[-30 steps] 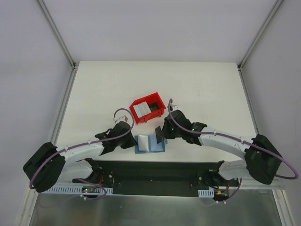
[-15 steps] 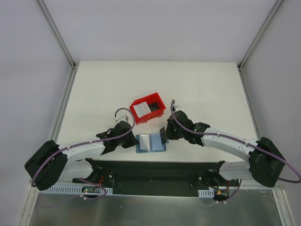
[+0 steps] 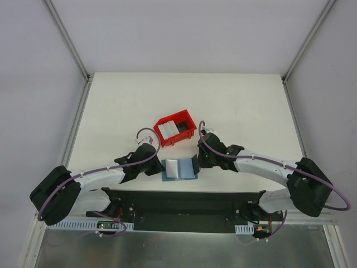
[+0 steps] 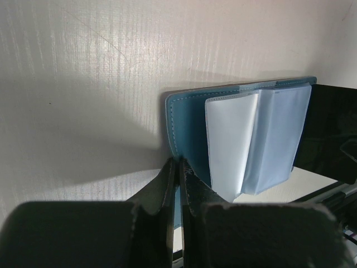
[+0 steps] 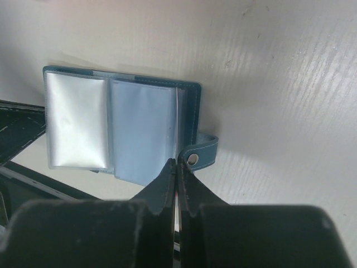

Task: Put the credit cards into the card holder
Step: Turn over the card slot in the card holder.

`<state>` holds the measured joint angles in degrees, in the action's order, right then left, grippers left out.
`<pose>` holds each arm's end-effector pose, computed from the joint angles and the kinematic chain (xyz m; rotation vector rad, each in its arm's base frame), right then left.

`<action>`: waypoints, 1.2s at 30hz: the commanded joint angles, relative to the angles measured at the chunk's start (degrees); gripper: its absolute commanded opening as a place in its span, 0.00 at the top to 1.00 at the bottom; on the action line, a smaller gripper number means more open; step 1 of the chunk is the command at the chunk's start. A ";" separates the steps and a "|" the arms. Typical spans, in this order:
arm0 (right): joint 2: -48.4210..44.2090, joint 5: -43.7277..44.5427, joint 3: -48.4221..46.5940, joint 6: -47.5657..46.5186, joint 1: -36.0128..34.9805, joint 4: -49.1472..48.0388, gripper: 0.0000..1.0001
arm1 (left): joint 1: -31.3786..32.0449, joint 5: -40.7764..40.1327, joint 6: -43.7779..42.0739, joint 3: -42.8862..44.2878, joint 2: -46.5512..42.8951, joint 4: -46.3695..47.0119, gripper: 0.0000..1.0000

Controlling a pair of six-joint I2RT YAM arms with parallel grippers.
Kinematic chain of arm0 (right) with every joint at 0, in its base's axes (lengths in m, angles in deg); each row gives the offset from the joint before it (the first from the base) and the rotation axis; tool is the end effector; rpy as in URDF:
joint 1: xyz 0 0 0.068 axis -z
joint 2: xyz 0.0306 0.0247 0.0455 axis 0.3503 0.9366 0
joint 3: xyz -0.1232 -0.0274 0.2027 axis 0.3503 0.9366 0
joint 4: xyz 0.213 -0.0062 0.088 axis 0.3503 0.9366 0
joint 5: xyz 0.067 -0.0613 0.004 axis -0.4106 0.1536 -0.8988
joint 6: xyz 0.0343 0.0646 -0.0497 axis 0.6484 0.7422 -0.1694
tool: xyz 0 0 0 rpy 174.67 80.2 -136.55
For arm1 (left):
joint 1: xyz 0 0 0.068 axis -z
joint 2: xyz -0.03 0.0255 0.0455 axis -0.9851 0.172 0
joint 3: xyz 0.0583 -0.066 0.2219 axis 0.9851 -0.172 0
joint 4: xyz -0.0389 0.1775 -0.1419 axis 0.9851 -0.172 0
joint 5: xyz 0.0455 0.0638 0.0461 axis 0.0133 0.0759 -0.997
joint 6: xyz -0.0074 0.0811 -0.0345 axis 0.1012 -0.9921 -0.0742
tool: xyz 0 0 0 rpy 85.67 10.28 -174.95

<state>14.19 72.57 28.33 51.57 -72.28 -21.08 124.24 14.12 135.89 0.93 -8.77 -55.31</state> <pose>0.1779 0.2140 0.1524 -0.4584 2.4218 0.5298 0.1712 -0.1630 0.1124 -0.2464 2.4323 -0.8226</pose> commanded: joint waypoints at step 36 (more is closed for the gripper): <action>6.78 -11.28 -3.94 2.57 -0.71 -12.40 1.00 | -0.63 0.60 -0.69 -1.35 0.98 -0.60 1.00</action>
<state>26.06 62.64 19.15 50.79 -75.33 -27.73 124.24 15.15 135.71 0.89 -8.57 -54.90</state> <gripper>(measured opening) 0.009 0.007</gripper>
